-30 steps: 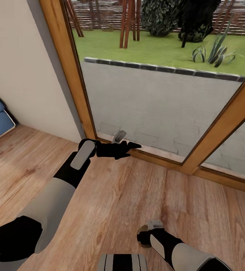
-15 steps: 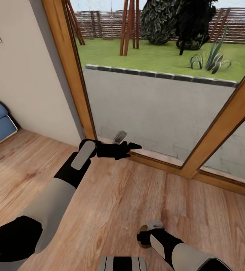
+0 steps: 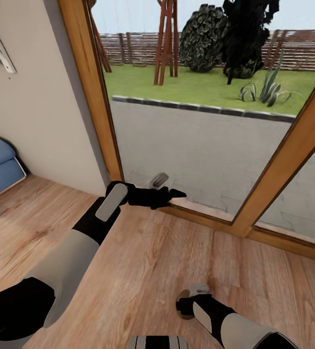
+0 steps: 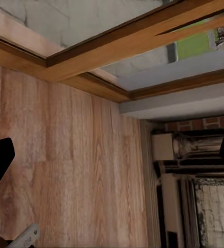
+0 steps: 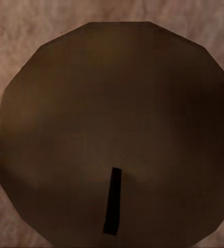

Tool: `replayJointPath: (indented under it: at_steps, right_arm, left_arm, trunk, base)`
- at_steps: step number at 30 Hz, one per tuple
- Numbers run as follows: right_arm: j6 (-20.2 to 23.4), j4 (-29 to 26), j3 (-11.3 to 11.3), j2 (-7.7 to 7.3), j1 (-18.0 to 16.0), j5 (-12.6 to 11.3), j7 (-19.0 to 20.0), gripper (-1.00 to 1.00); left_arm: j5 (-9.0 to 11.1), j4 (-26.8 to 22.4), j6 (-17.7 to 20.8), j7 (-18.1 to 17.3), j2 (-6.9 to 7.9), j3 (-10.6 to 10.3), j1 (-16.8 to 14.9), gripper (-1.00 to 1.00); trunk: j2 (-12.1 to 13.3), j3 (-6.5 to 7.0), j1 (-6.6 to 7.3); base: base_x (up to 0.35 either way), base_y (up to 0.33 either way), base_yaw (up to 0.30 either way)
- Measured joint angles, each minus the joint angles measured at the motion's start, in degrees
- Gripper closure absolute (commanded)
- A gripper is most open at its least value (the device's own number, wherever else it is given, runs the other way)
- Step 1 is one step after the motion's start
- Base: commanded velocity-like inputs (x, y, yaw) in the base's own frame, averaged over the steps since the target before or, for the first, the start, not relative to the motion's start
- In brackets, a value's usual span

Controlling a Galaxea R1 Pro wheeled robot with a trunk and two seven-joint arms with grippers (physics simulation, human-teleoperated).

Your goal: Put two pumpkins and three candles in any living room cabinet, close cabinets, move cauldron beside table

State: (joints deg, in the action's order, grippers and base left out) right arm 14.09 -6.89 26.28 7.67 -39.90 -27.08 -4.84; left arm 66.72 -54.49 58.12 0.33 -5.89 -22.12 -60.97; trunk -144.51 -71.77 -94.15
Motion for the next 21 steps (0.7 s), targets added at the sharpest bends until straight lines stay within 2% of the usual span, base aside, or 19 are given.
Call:
replayJointPath:
  at_steps: [10, 14, 21]
  right_arm:
    - [0.01, -0.01, 0.03, 0.00, 0.00, 0.00, 0.00, 1.00]
    - [0.01, 0.01, -0.02, 0.00, 0.01, -0.05, 0.00, 1.00]
    - [-0.07, 0.00, 0.01, 0.00, 0.00, -0.02, 0.07, 1.00]
  left_arm:
    - [0.01, 0.01, 0.00, -0.09, 0.00, -0.02, 0.00, -1.00]
    - [-0.05, 0.01, 0.00, -0.07, 0.00, -0.02, 0.00, -1.00]
    - [0.00, 0.01, 0.00, 0.00, 0.00, -0.02, 0.00, -1.00]
  trunk:
    - [0.13, 2.22, 0.26]
    - [0.14, 2.22, 0.25]
    - [0.23, 3.77, 0.44]
  base:
    - [0.000, 0.000, 0.000]
    - [0.000, 0.000, 0.000]
    - [0.000, 0.000, 0.000]
